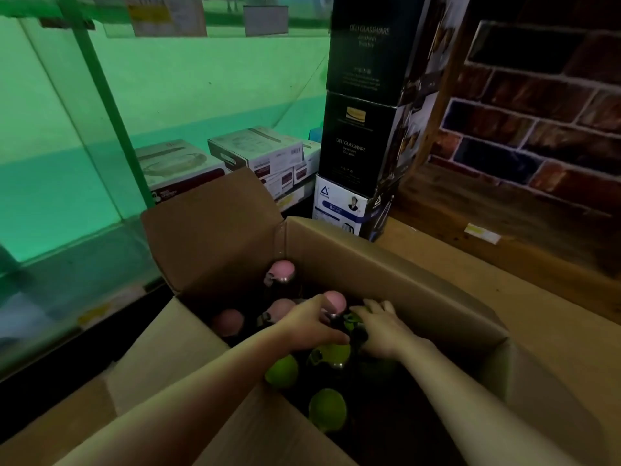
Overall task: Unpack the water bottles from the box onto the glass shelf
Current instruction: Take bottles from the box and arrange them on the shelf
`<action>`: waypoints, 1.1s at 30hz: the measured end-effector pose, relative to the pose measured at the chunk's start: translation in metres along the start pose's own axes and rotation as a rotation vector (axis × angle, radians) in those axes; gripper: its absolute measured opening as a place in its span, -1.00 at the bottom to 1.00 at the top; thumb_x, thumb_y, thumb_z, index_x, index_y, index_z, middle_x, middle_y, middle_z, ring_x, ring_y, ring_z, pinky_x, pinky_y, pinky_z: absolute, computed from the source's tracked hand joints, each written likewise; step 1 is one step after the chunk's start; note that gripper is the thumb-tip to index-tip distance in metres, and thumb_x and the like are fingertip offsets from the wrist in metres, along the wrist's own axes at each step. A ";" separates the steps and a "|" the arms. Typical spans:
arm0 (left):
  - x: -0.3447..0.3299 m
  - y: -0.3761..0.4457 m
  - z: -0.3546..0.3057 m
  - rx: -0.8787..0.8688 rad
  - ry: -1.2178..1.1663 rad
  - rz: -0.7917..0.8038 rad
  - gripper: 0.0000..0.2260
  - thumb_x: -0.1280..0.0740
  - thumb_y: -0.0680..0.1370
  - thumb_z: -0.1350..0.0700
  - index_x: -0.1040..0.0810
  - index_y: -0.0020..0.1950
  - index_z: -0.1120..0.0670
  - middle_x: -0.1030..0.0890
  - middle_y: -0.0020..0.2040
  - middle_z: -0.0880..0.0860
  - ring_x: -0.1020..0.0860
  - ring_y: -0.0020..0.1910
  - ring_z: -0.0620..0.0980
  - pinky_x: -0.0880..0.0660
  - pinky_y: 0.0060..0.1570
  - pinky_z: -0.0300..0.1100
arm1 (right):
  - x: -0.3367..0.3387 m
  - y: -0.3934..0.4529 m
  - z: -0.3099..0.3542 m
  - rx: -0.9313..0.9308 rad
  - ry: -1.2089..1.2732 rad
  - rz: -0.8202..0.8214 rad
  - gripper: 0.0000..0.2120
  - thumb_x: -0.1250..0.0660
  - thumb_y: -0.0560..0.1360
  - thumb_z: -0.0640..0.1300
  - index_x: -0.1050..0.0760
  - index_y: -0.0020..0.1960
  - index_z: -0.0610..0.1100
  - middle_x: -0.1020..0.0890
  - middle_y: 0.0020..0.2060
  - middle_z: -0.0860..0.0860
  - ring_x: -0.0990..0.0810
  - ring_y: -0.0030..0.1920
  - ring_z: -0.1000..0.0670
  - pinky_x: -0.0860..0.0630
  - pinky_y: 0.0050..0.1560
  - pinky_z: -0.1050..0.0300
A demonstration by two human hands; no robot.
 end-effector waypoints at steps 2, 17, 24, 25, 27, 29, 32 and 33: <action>-0.007 0.002 0.003 0.016 -0.012 0.018 -0.51 -0.50 0.38 0.04 -0.42 0.24 0.05 -0.54 0.14 0.06 -0.54 0.13 -0.01 -0.51 0.10 -0.14 | -0.004 0.002 -0.007 -0.040 -0.065 0.011 -0.33 -0.28 0.49 0.01 -0.07 0.51 -0.01 -0.19 0.44 -0.13 -0.04 0.44 -0.23 -0.24 0.41 -0.06; 0.005 -0.017 -0.023 -0.054 0.023 -0.051 -0.38 -0.51 0.36 0.01 -0.33 0.33 0.05 -0.49 0.20 0.04 -0.49 0.19 0.01 -0.43 0.10 -0.17 | 0.057 -0.040 0.003 -0.061 -0.035 -0.067 -0.27 -0.42 0.36 0.09 -0.23 0.44 0.02 -0.27 0.35 -0.13 -0.32 0.35 -0.17 -0.38 0.30 -0.05; 0.049 -0.048 -0.063 -0.181 -0.192 -0.124 -0.02 -0.59 0.18 -0.13 -0.15 0.48 -0.03 -0.35 0.38 0.01 -0.38 0.34 0.02 -0.41 0.28 -0.08 | 0.141 -0.089 0.073 0.103 0.191 -0.391 -0.26 -0.42 0.33 0.04 -0.19 0.43 0.00 -0.35 0.22 -0.09 -0.43 0.13 -0.10 -0.48 0.09 0.01; 0.063 -0.058 -0.067 -0.202 -0.215 -0.153 -0.02 -0.59 0.12 -0.17 -0.21 0.44 -0.04 -0.38 0.35 0.01 -0.41 0.31 0.01 -0.45 0.27 -0.03 | 0.152 -0.096 0.089 0.141 0.207 -0.437 -0.27 -0.42 0.33 0.03 -0.20 0.41 -0.02 -0.38 0.20 -0.09 -0.43 0.10 -0.09 -0.46 0.04 0.03; 0.093 -0.075 -0.072 -0.251 -0.296 -0.212 -0.17 -0.58 0.05 -0.17 -0.37 0.25 -0.06 -0.50 0.24 0.02 -0.52 0.20 0.00 -0.53 0.18 0.04 | 0.168 -0.107 0.119 0.214 0.240 -0.516 -0.31 -0.43 0.31 0.02 -0.22 0.36 -0.03 -0.43 0.17 -0.09 -0.45 0.08 -0.09 -0.44 0.02 0.05; 0.124 -0.098 -0.073 -0.304 -0.381 -0.263 -0.33 -0.59 0.08 -0.07 -0.46 0.13 -0.08 -0.62 0.12 0.00 -0.61 0.10 0.00 -0.55 0.14 0.06 | 0.181 -0.119 0.153 0.303 0.266 -0.590 -0.32 -0.45 0.29 0.01 -0.23 0.33 -0.02 -0.46 0.18 -0.09 -0.47 0.12 -0.10 -0.43 0.05 0.06; 0.179 -0.146 -0.070 -0.343 -0.420 -0.411 -0.44 -0.59 0.11 0.02 -0.53 0.07 -0.06 -0.68 0.01 -0.05 -0.63 0.02 -0.06 -0.55 0.13 -0.06 | 0.199 -0.137 0.208 0.447 0.343 -0.637 -0.29 -0.48 0.30 0.03 -0.24 0.35 -0.01 -0.47 0.23 -0.06 -0.47 0.19 -0.07 -0.39 0.10 0.11; 0.197 -0.163 -0.070 -0.353 -0.410 -0.463 -0.49 -0.60 0.15 0.05 -0.54 0.04 -0.05 -0.67 -0.02 -0.08 -0.62 -0.01 -0.10 -0.55 0.09 -0.17 | 0.205 -0.144 0.225 0.491 0.372 -0.640 -0.27 -0.49 0.31 0.06 -0.23 0.37 -0.01 -0.46 0.25 -0.06 -0.46 0.21 -0.07 -0.39 0.14 0.10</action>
Point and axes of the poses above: each hand's wrist, its own y-axis towards the middle knuckle, its own x-axis out of the back of the hand, z = x × y, the point moved 7 cm from there along y, towards the middle knuckle
